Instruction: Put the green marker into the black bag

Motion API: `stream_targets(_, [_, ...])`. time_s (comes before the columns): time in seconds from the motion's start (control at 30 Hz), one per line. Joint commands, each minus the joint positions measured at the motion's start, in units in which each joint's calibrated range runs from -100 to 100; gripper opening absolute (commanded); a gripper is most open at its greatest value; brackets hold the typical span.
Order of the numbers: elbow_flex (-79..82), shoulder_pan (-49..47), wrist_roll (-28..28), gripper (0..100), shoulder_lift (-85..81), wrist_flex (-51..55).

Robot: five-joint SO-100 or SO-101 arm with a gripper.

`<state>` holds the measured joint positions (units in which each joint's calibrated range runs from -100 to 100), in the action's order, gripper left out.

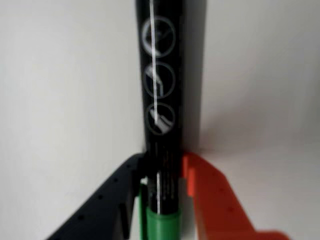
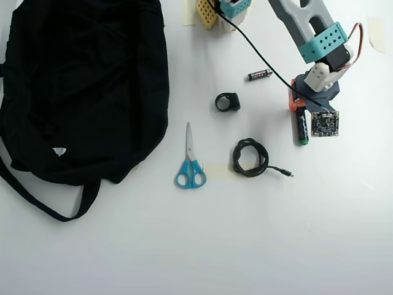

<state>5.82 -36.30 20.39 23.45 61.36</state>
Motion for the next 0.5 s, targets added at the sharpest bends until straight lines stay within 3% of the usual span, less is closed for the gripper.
stream_targets(0.0, [-0.97, 1.14, -0.15, 2, -0.47, 0.06])
stream_targets(0.47, [-1.06, 1.52, 1.16, 2, -1.38, 0.23])
